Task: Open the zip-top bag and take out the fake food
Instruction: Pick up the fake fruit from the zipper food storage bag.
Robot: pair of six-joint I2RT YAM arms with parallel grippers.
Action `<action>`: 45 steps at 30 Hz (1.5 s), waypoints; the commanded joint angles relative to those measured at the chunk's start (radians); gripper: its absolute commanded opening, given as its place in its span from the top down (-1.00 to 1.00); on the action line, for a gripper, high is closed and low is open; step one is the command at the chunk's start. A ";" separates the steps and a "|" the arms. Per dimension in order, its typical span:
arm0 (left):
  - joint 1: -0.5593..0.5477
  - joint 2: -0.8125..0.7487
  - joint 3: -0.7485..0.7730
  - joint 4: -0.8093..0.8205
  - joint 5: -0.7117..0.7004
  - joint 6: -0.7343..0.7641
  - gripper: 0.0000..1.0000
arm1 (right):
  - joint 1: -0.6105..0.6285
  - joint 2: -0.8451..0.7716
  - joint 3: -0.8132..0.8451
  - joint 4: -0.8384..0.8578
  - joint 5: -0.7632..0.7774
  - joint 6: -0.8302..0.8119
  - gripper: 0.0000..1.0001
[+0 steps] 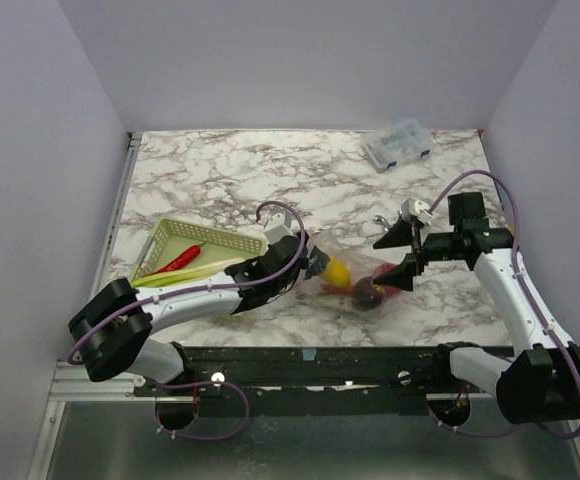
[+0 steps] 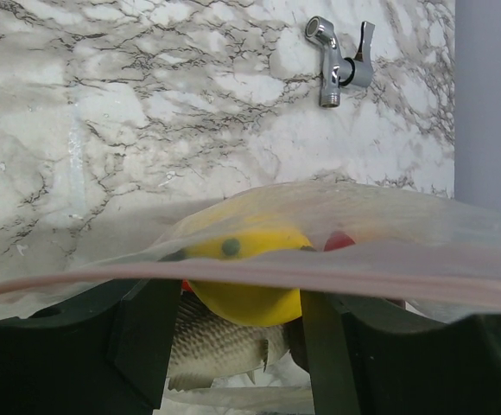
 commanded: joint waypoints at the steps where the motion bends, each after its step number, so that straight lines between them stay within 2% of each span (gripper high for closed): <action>1: 0.002 -0.018 0.008 0.022 -0.026 0.013 1.00 | 0.001 0.036 0.011 -0.144 -0.097 -0.160 -0.94; 4: -0.001 -0.016 0.019 0.012 -0.022 -0.001 1.00 | 0.025 0.042 0.005 -0.115 -0.078 -0.140 -0.95; 6: -0.005 -0.014 0.027 -0.005 -0.024 -0.012 1.00 | 0.049 0.015 -0.022 0.010 -0.042 -0.012 -0.95; 8: -0.012 -0.016 0.034 -0.012 -0.030 -0.017 1.00 | 0.079 -0.042 -0.082 0.224 0.043 0.209 -0.95; 10: -0.020 -0.016 0.042 -0.027 -0.038 -0.027 1.00 | 0.114 -0.094 -0.136 0.381 0.115 0.325 -0.93; 11: -0.021 -0.017 0.046 -0.031 -0.042 -0.030 1.00 | 0.123 -0.103 -0.143 0.394 0.120 0.336 -0.90; 13: -0.024 -0.019 0.050 -0.041 -0.049 -0.037 1.00 | 0.123 -0.093 -0.132 0.383 0.108 0.336 -0.55; 14: -0.025 -0.022 0.049 -0.043 -0.051 -0.040 1.00 | 0.125 -0.083 -0.125 0.369 0.109 0.329 -0.31; 16: -0.026 -0.030 0.047 -0.045 -0.054 -0.044 1.00 | 0.129 -0.061 -0.113 0.342 0.124 0.302 -0.02; 20: -0.028 -0.053 0.043 -0.051 -0.060 -0.045 1.00 | 0.142 -0.057 -0.112 0.335 0.142 0.284 0.37; 23: -0.027 -0.076 0.033 -0.056 -0.062 -0.044 1.00 | 0.149 -0.062 -0.113 0.332 0.152 0.271 0.76; 25: -0.027 -0.091 0.022 -0.062 -0.063 -0.047 1.00 | 0.150 -0.059 -0.102 0.310 0.155 0.251 0.91; 29: -0.027 -0.129 -0.009 -0.068 -0.075 -0.059 1.00 | 0.150 -0.073 -0.094 0.311 0.176 0.256 0.99; 45: -0.033 -0.243 -0.057 -0.127 -0.081 -0.087 1.00 | 0.149 -0.065 -0.117 0.391 0.275 0.320 0.99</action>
